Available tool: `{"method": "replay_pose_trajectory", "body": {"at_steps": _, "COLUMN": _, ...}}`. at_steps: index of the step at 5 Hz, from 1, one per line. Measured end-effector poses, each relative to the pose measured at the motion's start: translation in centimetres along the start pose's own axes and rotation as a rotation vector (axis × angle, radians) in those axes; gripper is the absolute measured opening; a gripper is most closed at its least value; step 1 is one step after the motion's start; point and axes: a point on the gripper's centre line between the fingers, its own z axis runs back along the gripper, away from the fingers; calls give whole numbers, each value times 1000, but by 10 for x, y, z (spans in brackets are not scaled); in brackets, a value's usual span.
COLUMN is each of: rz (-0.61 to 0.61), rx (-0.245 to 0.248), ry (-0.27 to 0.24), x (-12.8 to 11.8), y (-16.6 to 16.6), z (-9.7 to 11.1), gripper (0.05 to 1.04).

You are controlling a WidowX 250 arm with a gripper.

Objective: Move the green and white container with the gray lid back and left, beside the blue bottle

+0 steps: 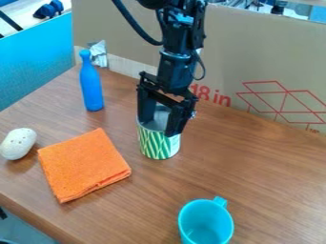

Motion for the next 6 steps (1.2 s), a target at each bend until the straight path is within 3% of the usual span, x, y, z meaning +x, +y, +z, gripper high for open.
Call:
{"method": "replay_pose_trajectory", "body": {"at_steps": 4, "rz": 9, "rx": 5, "ry": -44, "x": -2, "y": 20, "z": 14, "gripper": 1000}}
{"method": "replay_pose_trajectory", "body": {"at_steps": 5, "rz": -8, "rx": 1, "ry": -89, "x": -9, "y": 16, "z": 20, "gripper": 1000}}
{"method": "replay_pose_trajectory", "body": {"at_steps": 6, "rz": -41, "rx": -8, "ry": -186, "x": -11, "y": 9, "z": 40, "gripper": 1000}}
